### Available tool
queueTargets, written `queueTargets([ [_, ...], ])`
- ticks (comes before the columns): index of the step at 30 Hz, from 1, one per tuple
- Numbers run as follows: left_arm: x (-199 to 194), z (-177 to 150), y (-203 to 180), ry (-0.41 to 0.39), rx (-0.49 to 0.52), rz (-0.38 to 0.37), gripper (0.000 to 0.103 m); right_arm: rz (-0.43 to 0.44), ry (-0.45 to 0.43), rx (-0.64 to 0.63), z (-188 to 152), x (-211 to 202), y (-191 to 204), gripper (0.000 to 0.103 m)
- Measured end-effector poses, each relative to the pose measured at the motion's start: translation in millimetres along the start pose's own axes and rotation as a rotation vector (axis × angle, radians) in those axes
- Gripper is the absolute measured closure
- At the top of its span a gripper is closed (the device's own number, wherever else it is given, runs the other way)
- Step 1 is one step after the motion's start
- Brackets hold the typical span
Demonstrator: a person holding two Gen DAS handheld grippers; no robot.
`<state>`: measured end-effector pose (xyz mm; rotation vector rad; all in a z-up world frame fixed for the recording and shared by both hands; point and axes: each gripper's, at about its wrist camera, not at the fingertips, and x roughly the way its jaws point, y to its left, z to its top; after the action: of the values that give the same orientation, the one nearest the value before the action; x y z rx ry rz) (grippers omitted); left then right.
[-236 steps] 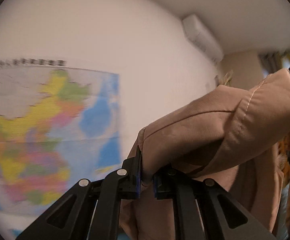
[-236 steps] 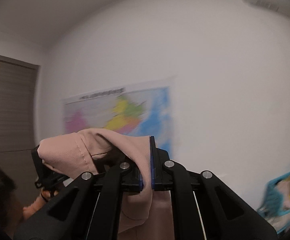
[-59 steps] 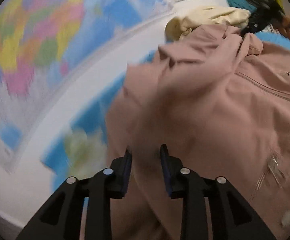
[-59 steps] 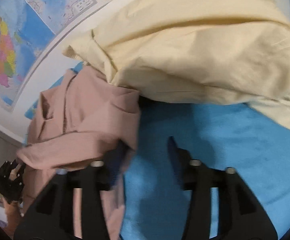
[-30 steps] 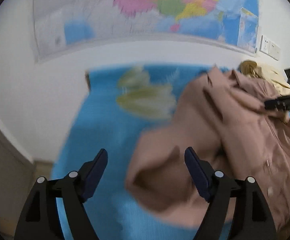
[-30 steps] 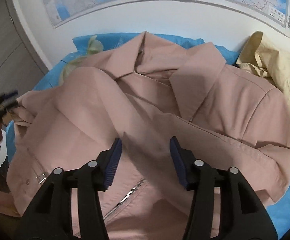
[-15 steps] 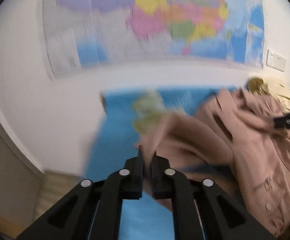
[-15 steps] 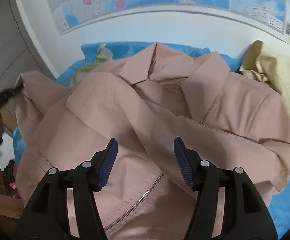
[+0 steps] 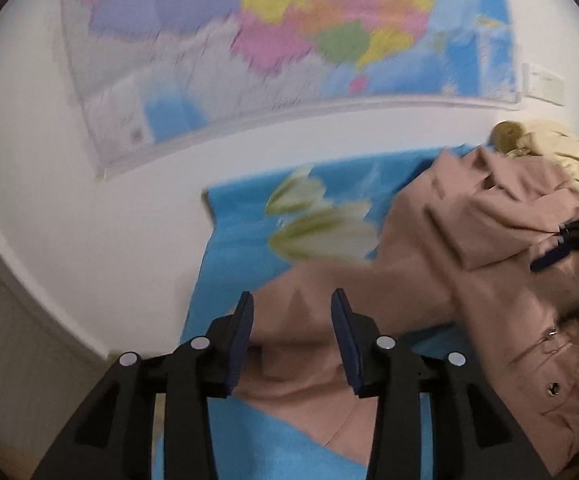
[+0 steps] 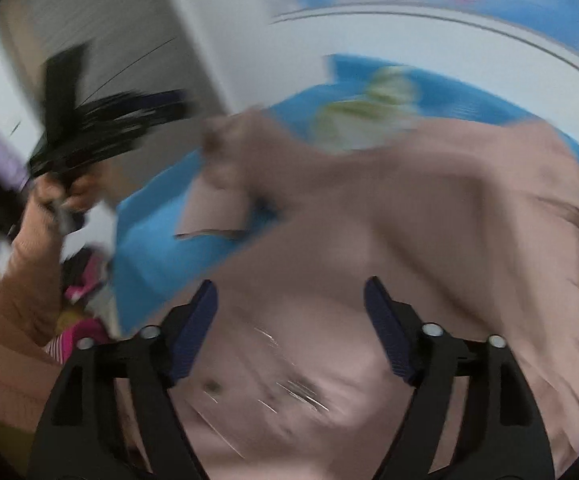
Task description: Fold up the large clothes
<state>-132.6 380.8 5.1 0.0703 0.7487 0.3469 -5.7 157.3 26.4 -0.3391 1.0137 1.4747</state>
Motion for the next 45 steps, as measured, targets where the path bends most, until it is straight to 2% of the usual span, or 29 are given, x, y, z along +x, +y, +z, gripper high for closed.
queueTargets([
  [2,9.8,-5.0,13.9,0.023,-0.066,-0.001,0.065,0.022,0.026,-0.061,13.6,30.8,26.2,0.012],
  [5,14.3,-9.1,29.9,0.029,-0.147,-0.02,0.065,0.028,0.082,-0.11,32.8,77.1,54.4,0.009],
  [7,14.4,-11.0,37.7,0.023,-0.191,-0.029,0.065,-0.004,0.117,-0.144,43.4,107.6,68.5,0.01],
  [9,13.1,-11.8,44.0,0.023,-0.217,-0.044,0.064,-0.008,0.155,-0.139,47.7,127.1,72.7,0.027],
  [10,11.5,-12.7,47.3,0.021,-0.226,-0.048,0.064,-0.006,0.174,-0.137,48.6,134.4,74.6,0.042],
  [12,7.2,-14.9,54.6,0.018,-0.245,-0.051,0.064,-0.03,0.183,-0.165,49.7,138.0,81.6,0.091],
  [13,4.8,-15.3,57.4,0.015,-0.255,-0.053,0.064,0.031,0.203,-0.153,51.1,132.6,83.3,0.1],
  [14,-0.2,-14.5,63.0,0.003,-0.27,-0.066,0.064,0.076,0.197,-0.128,52.8,125.2,82.2,0.1],
  [16,-12.8,-11.7,74.6,-0.036,-0.3,-0.092,0.064,0.217,0.135,-0.083,59.5,86.7,78.7,0.1],
  [19,-39.8,-2.6,90.7,-0.118,-0.34,-0.132,0.064,0.365,0.001,0.006,68.2,12.7,54.2,0.101],
  [21,-54.1,3.6,93.5,-0.171,-0.341,-0.158,0.061,0.397,-0.1,0.056,70.8,-37.2,32.9,0.102],
  [22,-59.3,6.5,93.0,-0.192,-0.337,-0.164,0.06,0.42,-0.183,0.109,69.1,-74.6,11.9,0.102],
  [24,-69.0,15.2,84.7,-0.238,-0.319,-0.188,0.055,0.404,-0.282,0.186,64.4,-119.1,-17.2,0.102],
  [25,-69.9,18.6,79.9,-0.246,-0.308,-0.199,0.055,0.367,-0.349,0.228,55.0,-150.1,-38.9,0.102],
  [28,-59.7,30.4,45.4,-0.238,-0.222,-0.237,0.052,0.251,-0.468,0.397,15.8,-206.8,-101.5,0.102],
  [29,-54.6,32.2,36.4,-0.227,-0.203,-0.25,0.051,0.201,-0.496,0.457,-0.9,-219.6,-119.4,0.102],
  [30,-44.5,34.5,23.3,-0.203,-0.181,-0.288,0.051,0.099,-0.503,0.517,-19.1,-230.5,-139.0,0.101],
  [31,-36.8,35.4,15.3,-0.183,-0.17,-0.312,0.051,0.007,-0.493,0.587,-40.2,-236.3,-161.0,0.099],
  [33,-11.9,37.9,-6.8,-0.122,-0.137,-0.36,0.051,-0.13,-0.436,0.709,-68.6,-230.7,-193.6,0.083],
  [34,3.6,38.9,-21.4,-0.083,-0.116,-0.377,0.051,-0.209,-0.399,0.767,-84.3,-227.0,-207.4,0.048],
  [35,12.4,37.8,-29.3,-0.06,-0.106,-0.387,0.051,-0.278,-0.352,0.818,-104.7,-220.2,-218.9,0.03],
  [37,32.9,35.7,-44.1,-0.01,-0.09,-0.422,0.051,-0.316,-0.308,0.81,-119.3,-206.6,-217.9,0.029],
  [39,52.4,31.3,-57.1,0.041,-0.08,-0.446,0.051,-0.287,-0.292,0.756,-126.4,-196.9,-198.2,0.025],
  [40,59.5,29.3,-61.2,0.062,-0.081,-0.459,0.051,-0.268,-0.29,0.716,-122.9,-191.9,-189.5,0.014],
  [41,66.8,26.9,-63.9,0.083,-0.09,-0.474,0.051,-0.272,-0.272,0.644,-116.5,-185.2,-174.9,0.011],
  [43,74.6,23.7,-66.6,0.11,-0.112,-0.507,0.051,-0.344,-0.216,0.466,-102.3,-168.4,-145.2,0.005],
  [45,74.4,21.9,-69.3,0.112,-0.122,-0.533,0.051,-0.4,-0.152,0.341,-92.5,-149.2,-125.2,0.006],
])
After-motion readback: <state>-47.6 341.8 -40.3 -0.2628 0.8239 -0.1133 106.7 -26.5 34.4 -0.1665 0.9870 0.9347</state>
